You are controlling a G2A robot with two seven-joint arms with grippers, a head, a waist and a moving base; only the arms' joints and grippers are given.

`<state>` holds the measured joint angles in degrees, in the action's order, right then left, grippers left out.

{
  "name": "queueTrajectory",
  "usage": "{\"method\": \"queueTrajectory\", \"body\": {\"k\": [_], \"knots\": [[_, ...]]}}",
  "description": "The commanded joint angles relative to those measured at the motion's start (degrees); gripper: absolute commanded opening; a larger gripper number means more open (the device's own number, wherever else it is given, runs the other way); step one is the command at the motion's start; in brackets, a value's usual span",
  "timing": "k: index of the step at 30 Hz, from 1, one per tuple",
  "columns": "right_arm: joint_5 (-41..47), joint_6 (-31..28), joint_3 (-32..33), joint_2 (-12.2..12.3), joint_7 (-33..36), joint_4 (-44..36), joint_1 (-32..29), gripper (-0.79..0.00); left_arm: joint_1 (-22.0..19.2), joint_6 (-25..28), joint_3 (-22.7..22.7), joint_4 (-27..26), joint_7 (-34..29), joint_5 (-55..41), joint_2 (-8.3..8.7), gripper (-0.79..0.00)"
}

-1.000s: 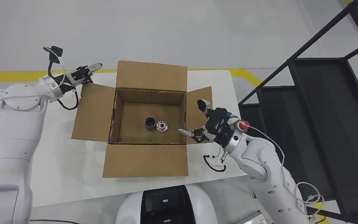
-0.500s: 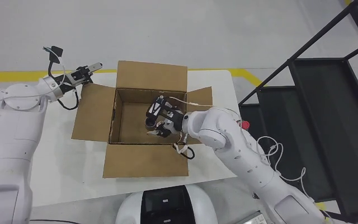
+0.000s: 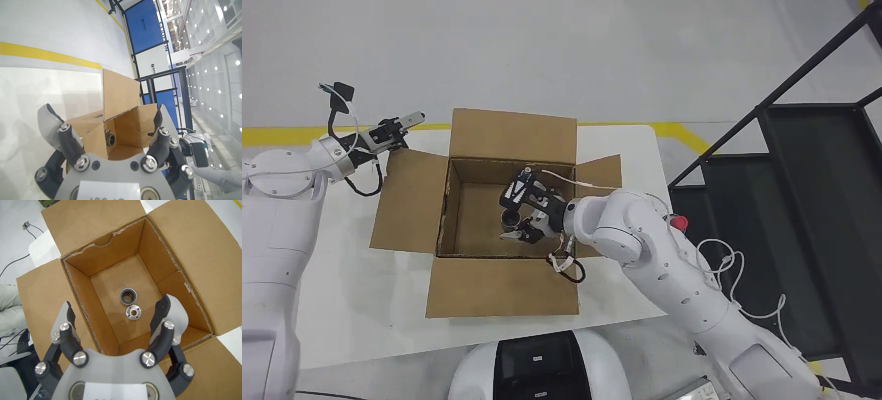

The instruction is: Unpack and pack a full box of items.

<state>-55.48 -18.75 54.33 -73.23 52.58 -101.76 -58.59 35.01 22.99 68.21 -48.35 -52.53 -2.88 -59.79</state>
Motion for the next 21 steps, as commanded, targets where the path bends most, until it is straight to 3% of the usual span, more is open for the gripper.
{"method": "queueTrajectory", "body": {"k": [1,9,13,21], "knots": [[-0.01,0.00,-0.01,0.00,0.00,0.01,0.01,0.000,0.00,0.00,0.00,0.00,0.00,-0.03,0.00,0.000],[-0.62,-0.31,-0.57,-0.07,0.40,1.17,0.60,0.000,0.00,0.00,0.00,0.00,0.00,-0.03,0.00,0.000],[0.20,0.29,-5.03,-1.36,4.84,6.56,6.35,0.000,0.00,0.00,0.00,0.00,0.00,-0.03,0.00,0.000],[-2.72,1.50,-18.05,-6.44,4.84,24.02,18.34,0.000,0.00,0.00,0.00,0.00,0.00,-0.03,0.00,0.000]]}}
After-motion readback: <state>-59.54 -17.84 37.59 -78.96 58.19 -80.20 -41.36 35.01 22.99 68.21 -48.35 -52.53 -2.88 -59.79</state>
